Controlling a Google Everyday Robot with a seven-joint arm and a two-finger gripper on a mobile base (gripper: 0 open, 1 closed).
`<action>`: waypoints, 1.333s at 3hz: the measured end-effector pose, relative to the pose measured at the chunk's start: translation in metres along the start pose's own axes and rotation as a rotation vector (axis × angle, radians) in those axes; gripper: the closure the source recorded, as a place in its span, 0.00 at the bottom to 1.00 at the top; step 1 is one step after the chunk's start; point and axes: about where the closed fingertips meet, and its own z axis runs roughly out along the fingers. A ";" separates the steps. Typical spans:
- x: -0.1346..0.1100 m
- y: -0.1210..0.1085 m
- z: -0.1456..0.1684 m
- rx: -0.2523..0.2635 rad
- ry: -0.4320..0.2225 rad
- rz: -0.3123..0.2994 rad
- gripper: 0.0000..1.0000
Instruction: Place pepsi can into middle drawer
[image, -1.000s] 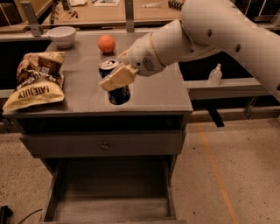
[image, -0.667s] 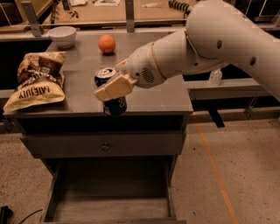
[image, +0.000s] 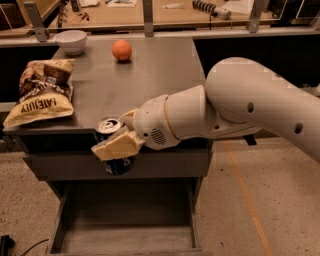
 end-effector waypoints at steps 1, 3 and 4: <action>0.017 0.006 0.015 0.000 -0.020 0.026 1.00; 0.090 0.013 0.073 0.031 -0.031 -0.012 1.00; 0.147 0.013 0.113 0.021 0.007 -0.065 1.00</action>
Offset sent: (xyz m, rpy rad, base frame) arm -0.0299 0.0245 -0.1156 0.0605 0.0261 -0.1049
